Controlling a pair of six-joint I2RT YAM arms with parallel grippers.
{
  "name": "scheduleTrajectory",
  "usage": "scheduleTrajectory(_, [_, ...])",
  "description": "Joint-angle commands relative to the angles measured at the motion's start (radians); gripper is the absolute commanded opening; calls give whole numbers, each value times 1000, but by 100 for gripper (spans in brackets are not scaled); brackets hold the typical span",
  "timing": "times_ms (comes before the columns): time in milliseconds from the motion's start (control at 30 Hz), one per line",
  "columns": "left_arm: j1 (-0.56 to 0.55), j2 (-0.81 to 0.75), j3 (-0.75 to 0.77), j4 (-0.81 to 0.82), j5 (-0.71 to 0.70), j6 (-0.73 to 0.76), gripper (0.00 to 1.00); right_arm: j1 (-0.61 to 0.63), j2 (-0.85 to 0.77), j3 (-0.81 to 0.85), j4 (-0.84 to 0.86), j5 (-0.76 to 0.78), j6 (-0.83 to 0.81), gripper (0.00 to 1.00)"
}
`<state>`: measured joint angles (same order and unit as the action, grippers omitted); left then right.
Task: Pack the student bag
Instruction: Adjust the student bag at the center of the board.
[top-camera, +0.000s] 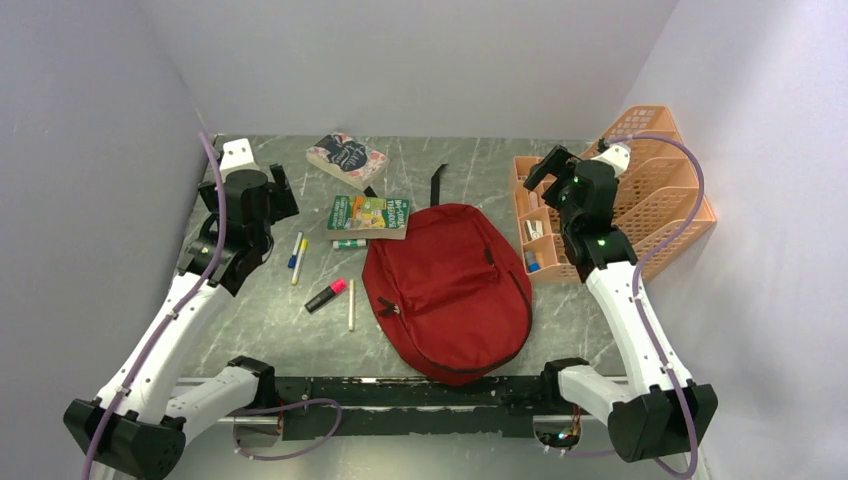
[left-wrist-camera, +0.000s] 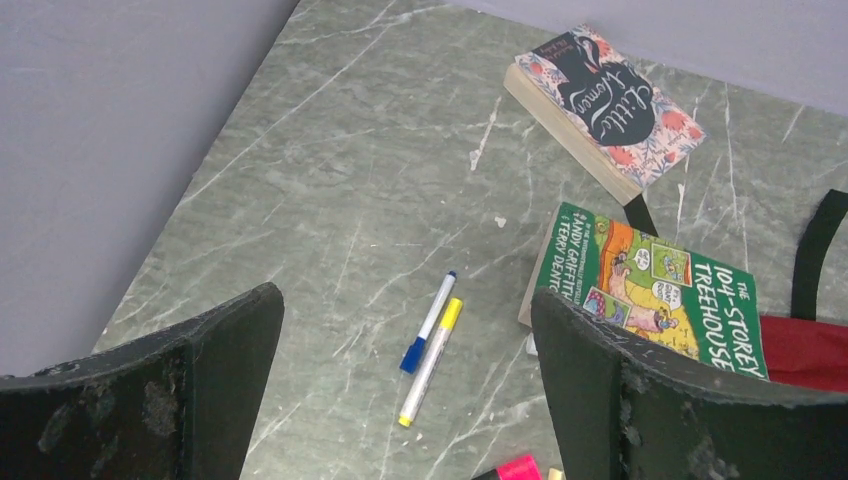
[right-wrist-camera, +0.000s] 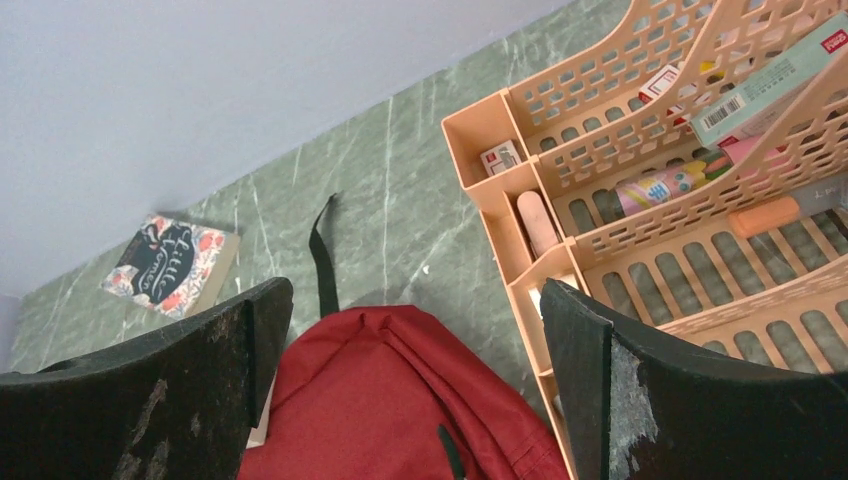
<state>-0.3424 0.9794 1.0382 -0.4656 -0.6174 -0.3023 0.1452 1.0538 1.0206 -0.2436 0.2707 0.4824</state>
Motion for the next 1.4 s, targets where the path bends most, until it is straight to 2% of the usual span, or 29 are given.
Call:
scheduleTrajectory(0, [-3, -9, -8, 34, -14, 9, 99, -4, 11, -2, 32, 12, 3, 100])
scheduleTrajectory(333, [-3, -10, -26, 53, 12, 25, 99, -5, -10, -41, 75, 9, 20, 100])
scheduleTrajectory(500, [-2, 17, -29, 74, 51, 30, 99, -5, 25, -19, 118, -138, -37, 100])
scheduleTrajectory(700, [11, -13, -52, 81, 79, 26, 99, 20, 195, 103, 113, -372, -29, 100])
scheduleTrajectory(867, [11, -6, -61, 90, 56, 31, 99, 144, 410, 254, 26, -390, -81, 100])
scheduleTrajectory(1000, [10, -18, -69, 96, 76, 31, 99, 256, 507, 326, -138, -238, -103, 97])
scheduleTrajectory(1133, [1, -30, -88, 104, 73, 21, 99, 295, 521, 332, -350, -105, -49, 95])
scheduleTrajectory(1233, [-5, -20, -98, 120, 88, 22, 99, 326, 460, 268, -456, -22, 43, 95])
scheduleTrajectory(1367, [-22, -7, -97, 130, 136, 31, 99, 349, 383, 208, -682, 150, 277, 95])
